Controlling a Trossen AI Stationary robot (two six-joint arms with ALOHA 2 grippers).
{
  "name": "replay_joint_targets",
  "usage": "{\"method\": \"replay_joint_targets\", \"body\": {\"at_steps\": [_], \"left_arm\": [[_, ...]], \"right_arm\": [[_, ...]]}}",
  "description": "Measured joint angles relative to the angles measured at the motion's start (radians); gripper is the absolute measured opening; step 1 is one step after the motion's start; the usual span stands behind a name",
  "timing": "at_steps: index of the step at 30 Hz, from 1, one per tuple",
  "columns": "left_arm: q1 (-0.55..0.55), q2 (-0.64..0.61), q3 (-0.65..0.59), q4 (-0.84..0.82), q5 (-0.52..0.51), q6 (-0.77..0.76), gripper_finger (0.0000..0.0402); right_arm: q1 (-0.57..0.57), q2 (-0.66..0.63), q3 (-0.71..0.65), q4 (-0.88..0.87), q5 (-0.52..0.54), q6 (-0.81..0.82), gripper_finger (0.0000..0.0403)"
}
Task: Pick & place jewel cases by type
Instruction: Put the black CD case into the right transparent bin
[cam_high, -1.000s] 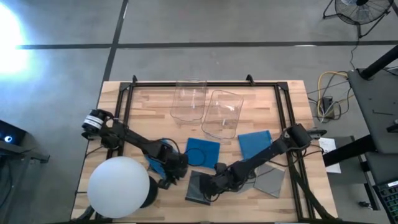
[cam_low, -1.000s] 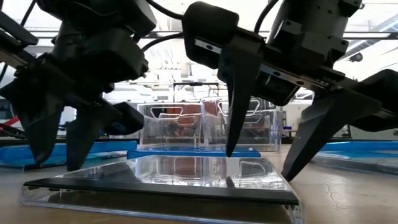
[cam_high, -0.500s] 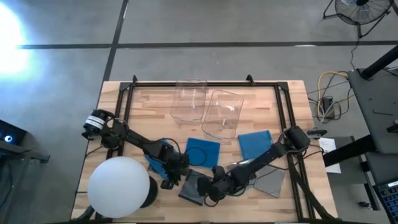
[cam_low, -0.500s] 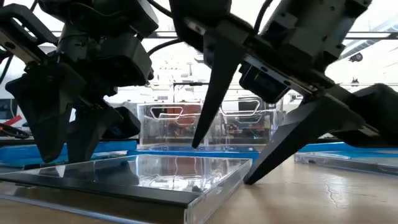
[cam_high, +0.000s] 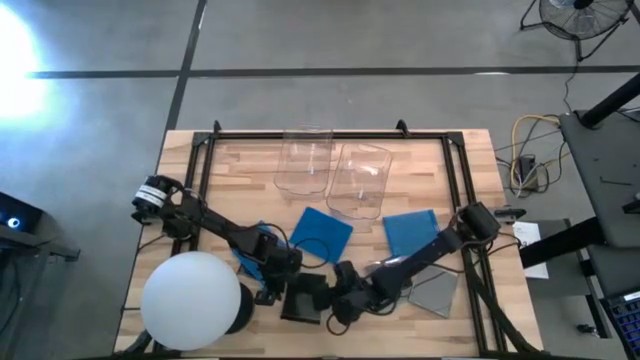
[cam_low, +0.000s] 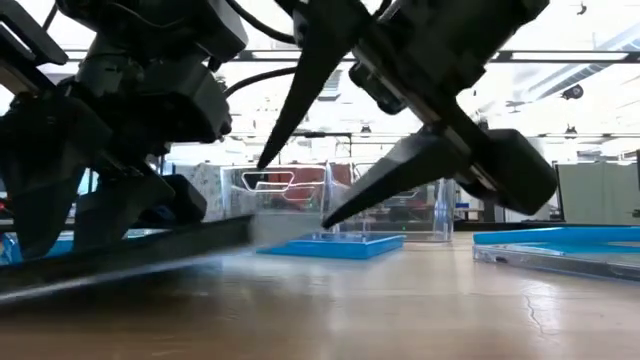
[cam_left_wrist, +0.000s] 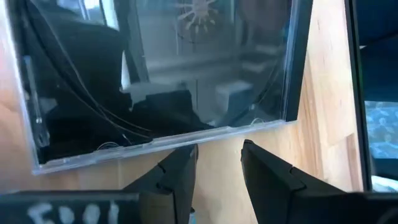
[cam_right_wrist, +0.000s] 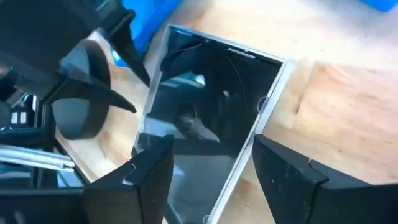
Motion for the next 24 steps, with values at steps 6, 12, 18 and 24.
{"method": "replay_joint_targets", "body": {"at_steps": [6,12,18,24], "left_arm": [[-0.006,0.001,-0.019,0.002,-0.001,-0.004,0.0116],[-0.006,0.001,-0.02,0.004,0.0,-0.004,0.0116],[-0.006,0.001,-0.02,0.007,0.002,-0.049,0.0116],[-0.019,0.001,-0.02,0.011,0.014,-0.103,0.0116]], "right_arm": [[0.035,-0.001,0.005,0.154,0.014,-0.077,0.0208],[0.03,-0.002,0.005,-0.021,-0.078,0.058,0.0208],[0.04,0.001,0.004,-0.203,-0.183,0.306,0.0208],[0.038,0.038,0.006,-0.051,-0.212,0.311,0.0208]]}}
